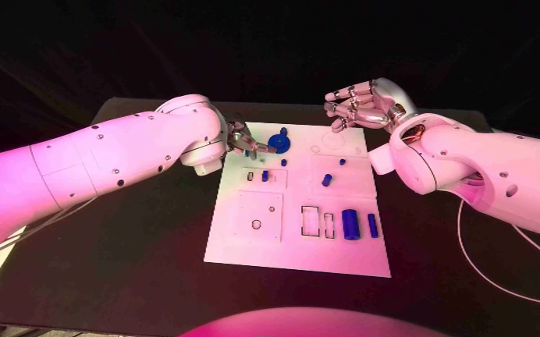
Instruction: Assemble the parts on the task board
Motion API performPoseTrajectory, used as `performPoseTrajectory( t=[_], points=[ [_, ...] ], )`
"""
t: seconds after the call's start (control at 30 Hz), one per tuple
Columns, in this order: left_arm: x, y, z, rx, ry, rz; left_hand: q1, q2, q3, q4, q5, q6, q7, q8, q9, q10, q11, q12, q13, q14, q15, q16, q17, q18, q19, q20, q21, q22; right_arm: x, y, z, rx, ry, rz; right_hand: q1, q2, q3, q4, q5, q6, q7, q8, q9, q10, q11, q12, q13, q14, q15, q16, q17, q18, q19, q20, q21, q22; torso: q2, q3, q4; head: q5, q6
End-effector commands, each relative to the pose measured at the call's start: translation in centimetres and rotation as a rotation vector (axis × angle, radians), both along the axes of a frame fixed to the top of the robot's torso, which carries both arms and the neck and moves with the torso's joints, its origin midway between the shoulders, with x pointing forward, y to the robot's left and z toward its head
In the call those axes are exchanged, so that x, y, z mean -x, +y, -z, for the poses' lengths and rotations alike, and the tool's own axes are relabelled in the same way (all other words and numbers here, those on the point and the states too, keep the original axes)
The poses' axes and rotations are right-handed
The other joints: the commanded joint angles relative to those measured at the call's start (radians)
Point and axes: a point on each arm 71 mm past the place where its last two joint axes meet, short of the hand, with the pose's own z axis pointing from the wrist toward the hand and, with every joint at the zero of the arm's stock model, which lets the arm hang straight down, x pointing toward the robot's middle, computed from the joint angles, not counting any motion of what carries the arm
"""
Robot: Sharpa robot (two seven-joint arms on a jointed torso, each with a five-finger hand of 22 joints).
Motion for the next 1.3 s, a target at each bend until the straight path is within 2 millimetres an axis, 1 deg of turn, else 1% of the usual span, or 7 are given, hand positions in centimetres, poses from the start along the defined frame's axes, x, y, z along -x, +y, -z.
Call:
performPoseTrajectory(
  t=[0.03,0.17,0.23,0.33,0.57,0.7,1.3],
  points=[
    [-0.1,0.5,-0.9,0.013,0.038,-0.031,0.025,0.009,-0.014,-0.002,-0.002,-0.021,0.005,-0.009,-0.004,-0.034,0.004,-0.046,-0.051,0.105,-0.003,0.003,0.263,-0.001,0.036,-0.002,-0.019,0.120,0.0,0.2,0.1,-0.001,0.007,-0.020,-0.008,-0.001,-0.005,0.001,0.005,-0.002,0.004,-0.003,0.000,-0.007,0.002,-0.005,-0.001,-0.003,0.004,-0.003,-0.001,0.005,0.000,0.009,-0.004,-0.001,0.002,-0.0003,-0.0006,-0.002,0.004],
    [-1.1,1.0,-2.4,0.011,0.058,0.014,0.113,0.025,-0.030,-0.011,0.018,-0.082,0.034,-0.058,-0.039,-0.126,0.029,-0.183,-0.201,0.105,0.015,0.003,0.263,0.011,0.011,0.012,-0.065,0.070,0.0,0.2,0.2,0.000,0.010,-0.021,-0.008,-0.001,-0.005,0.001,0.005,-0.002,0.004,-0.003,0.000,-0.007,0.002,-0.005,-0.001,-0.004,0.005,-0.003,-0.001,0.005,0.000,0.009,-0.005,-0.002,0.001,0.0005,0.0010,-0.006,0.009],
    [-2.0,1.2,-2.8,-0.016,0.047,0.024,0.143,0.030,-0.038,-0.010,0.028,-0.096,0.044,-0.081,-0.059,-0.135,0.038,-0.195,-0.218,0.105,0.023,0.003,0.263,0.012,0.009,0.020,-0.070,0.066,-0.1,0.2,0.2,0.000,0.010,-0.021,-0.008,-0.001,-0.005,0.001,0.005,-0.002,0.004,-0.003,0.000,-0.007,0.002,-0.005,-0.001,-0.004,0.005,-0.003,-0.001,0.005,0.000,0.010,-0.005,-0.002,0.000,0.0004,0.0034,-0.007,0.011],
    [-3.1,1.4,-2.9,-0.053,0.035,0.028,0.172,0.036,-0.050,-0.008,0.035,-0.112,0.057,-0.113,-0.088,-0.141,0.048,-0.203,-0.231,0.105,0.033,0.003,0.263,0.013,0.009,0.028,-0.072,0.065,-0.1,0.3,0.2,0.000,0.008,-0.023,-0.005,0.001,-0.004,0.000,0.006,0.001,0.003,-0.002,0.000,-0.007,0.001,-0.004,-0.002,-0.004,0.004,-0.003,-0.002,0.006,0.000,0.010,-0.007,-0.003,0.001,0.0007,0.0010,-0.003,0.014],
    [-5.6,1.5,-2.2,-0.115,0.021,0.017,0.191,0.045,-0.066,-0.004,0.036,-0.094,0.058,-0.121,-0.109,-0.132,0.050,-0.188,-0.222,0.105,0.036,0.003,0.263,0.011,0.014,0.034,-0.067,0.073,-0.2,0.4,0.2,-0.001,0.004,-0.030,0.000,0.007,-0.001,-0.004,0.007,0.020,-0.001,0.005,0.003,-0.007,-0.002,-0.003,-0.005,-0.003,0.002,-0.002,-0.005,0.007,0.004,0.009,-0.011,-0.006,0.006,-0.0036,-0.0034,0.000,0.023],
    [-6.3,1.7,-1.8,-0.149,0.037,0.015,0.194,0.051,-0.077,-0.002,0.033,-0.075,0.053,-0.113,-0.113,-0.121,0.046,-0.172,-0.209,0.105,0.033,0.003,0.263,0.009,0.020,0.034,-0.059,0.083,-0.2,0.4,0.2,-0.001,0.004,-0.032,0.000,0.007,-0.001,-0.004,0.007,0.020,-0.001,0.005,0.003,-0.007,-0.002,-0.003,-0.005,-0.003,0.002,-0.002,-0.005,0.007,0.004,0.009,-0.011,-0.006,0.008,-0.0028,-0.0061,0.006,0.024],
    [-6.6,1.4,-0.6,-0.173,0.132,0.030,0.186,0.079,-0.098,0.000,0.031,-0.054,0.044,-0.102,-0.114,-0.091,0.038,-0.123,-0.161,0.105,0.026,0.003,0.263,0.004,0.031,0.028,-0.043,0.101,-0.3,0.6,0.2,-0.001,0.006,-0.035,0.001,0.006,-0.002,-0.005,0.007,0.021,-0.002,0.005,0.003,-0.007,-0.002,-0.002,-0.006,-0.003,0.002,-0.002,-0.005,0.007,0.006,0.009,-0.012,-0.007,0.006,-0.0031,-0.0031,0.001,0.022]
  ],
)
